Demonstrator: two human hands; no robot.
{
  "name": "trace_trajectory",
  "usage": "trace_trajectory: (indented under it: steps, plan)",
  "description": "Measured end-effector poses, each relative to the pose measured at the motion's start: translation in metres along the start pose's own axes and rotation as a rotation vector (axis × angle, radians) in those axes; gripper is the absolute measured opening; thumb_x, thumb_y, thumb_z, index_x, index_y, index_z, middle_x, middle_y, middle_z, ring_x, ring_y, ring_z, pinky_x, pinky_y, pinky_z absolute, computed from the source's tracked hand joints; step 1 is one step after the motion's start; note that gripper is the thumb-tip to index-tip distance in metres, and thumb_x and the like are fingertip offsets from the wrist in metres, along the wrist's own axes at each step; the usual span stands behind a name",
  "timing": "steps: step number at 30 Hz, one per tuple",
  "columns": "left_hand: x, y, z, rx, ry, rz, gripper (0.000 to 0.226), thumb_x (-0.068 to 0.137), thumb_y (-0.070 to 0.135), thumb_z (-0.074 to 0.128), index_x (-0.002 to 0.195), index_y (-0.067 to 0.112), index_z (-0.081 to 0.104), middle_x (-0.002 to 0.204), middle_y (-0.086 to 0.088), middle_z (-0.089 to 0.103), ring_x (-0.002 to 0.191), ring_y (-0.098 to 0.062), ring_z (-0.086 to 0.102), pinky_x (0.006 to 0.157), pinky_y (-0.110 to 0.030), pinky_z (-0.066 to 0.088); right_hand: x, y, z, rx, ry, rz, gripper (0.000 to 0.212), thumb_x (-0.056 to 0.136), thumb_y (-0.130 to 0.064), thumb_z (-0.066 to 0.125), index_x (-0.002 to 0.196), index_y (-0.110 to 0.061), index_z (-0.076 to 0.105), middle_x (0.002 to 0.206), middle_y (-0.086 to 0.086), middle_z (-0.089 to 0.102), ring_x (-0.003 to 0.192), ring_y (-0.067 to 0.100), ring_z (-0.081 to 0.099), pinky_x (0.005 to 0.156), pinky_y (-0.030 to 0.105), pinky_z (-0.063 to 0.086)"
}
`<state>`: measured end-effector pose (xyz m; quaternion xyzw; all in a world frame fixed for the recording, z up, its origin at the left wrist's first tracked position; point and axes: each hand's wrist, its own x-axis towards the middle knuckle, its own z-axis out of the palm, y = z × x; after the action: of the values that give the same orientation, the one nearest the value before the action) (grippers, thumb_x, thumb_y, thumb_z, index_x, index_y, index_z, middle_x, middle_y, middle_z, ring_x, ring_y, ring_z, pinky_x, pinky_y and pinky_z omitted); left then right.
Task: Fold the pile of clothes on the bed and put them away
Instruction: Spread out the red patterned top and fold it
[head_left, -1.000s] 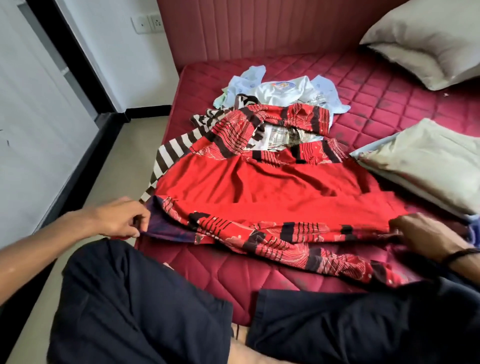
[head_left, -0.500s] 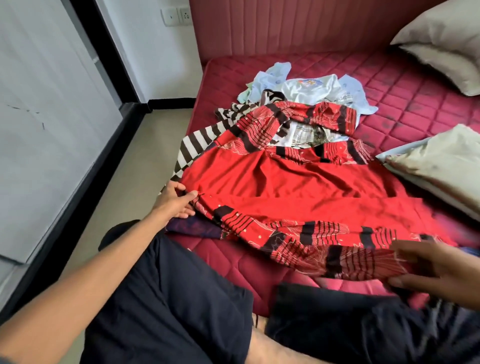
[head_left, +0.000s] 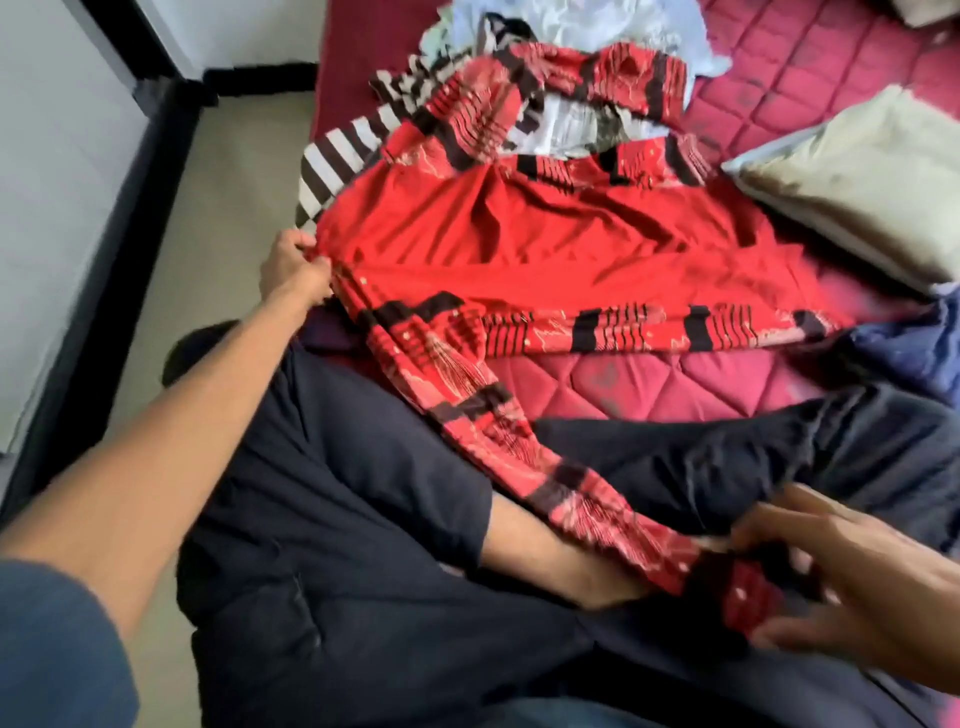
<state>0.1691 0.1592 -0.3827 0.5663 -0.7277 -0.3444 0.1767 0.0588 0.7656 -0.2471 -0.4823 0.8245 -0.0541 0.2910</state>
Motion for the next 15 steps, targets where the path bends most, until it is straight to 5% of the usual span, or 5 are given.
trace_trajectory:
  steps: [3, 6, 10, 12, 15]
  plan:
    - [-0.008, 0.016, -0.008, -0.09, -0.047, -0.036, 0.047, 0.084, 0.044, 0.076, 0.124, 0.029, 0.057, 0.117, -0.007, 0.07, 0.088, -0.027, 0.074, 0.054, -0.035, 0.063, 0.006, -0.029, 0.015, -0.022, 0.093, -0.096, 0.07, 0.066, -0.076, 0.077, 0.126, -0.045, 0.058, 0.12, -0.024, 0.05, 0.106, 0.001, 0.056, 0.092, 0.023, 0.046]
    - [-0.021, 0.02, -0.015, -0.145, -0.109, -0.041, 0.068, 0.075, 0.048, 0.086, 0.131, 0.026, 0.054, 0.129, -0.007, 0.065, 0.096, -0.024, 0.072, 0.053, -0.031, 0.059, 0.001, -0.035, 0.04, -0.047, 0.095, -0.239, 0.059, 0.082, -0.058, 0.07, 0.136, -0.043, 0.051, 0.135, -0.02, 0.05, 0.115, 0.01, 0.057, 0.091, 0.035, 0.054]
    - [-0.023, 0.028, -0.026, -0.09, -0.028, 0.02, 0.047, 0.082, 0.018, 0.078, 0.124, 0.029, 0.061, 0.122, -0.008, 0.068, 0.081, -0.023, 0.07, 0.038, -0.022, 0.053, 0.008, -0.034, 0.045, 0.054, 0.181, -0.346, 0.032, 0.095, -0.034, 0.065, 0.125, -0.043, 0.06, 0.123, -0.027, 0.054, 0.115, -0.004, 0.06, 0.091, 0.019, 0.051]
    - [-0.029, 0.036, -0.027, -0.026, 0.014, 0.037, 0.037, 0.083, 0.013, 0.07, 0.114, 0.034, 0.065, 0.108, -0.005, 0.071, 0.064, -0.02, 0.067, 0.052, -0.029, 0.06, 0.005, -0.034, 0.029, 0.12, 0.274, -0.37, 0.021, 0.104, -0.029, 0.057, 0.114, -0.043, 0.068, 0.121, -0.028, 0.064, 0.113, -0.012, 0.061, 0.09, 0.015, 0.053]
    - [-0.027, 0.035, -0.023, -0.006, 0.02, 0.046, 0.023, 0.084, 0.014, 0.066, 0.091, 0.035, 0.071, 0.098, 0.001, 0.074, 0.067, -0.024, 0.07, 0.077, -0.039, 0.064, -0.005, -0.022, -0.016, 0.304, 0.459, -0.182, 0.038, 0.087, -0.006, 0.08, 0.101, -0.042, 0.076, 0.097, -0.015, 0.077, 0.085, 0.0, 0.074, 0.075, 0.016, 0.057]
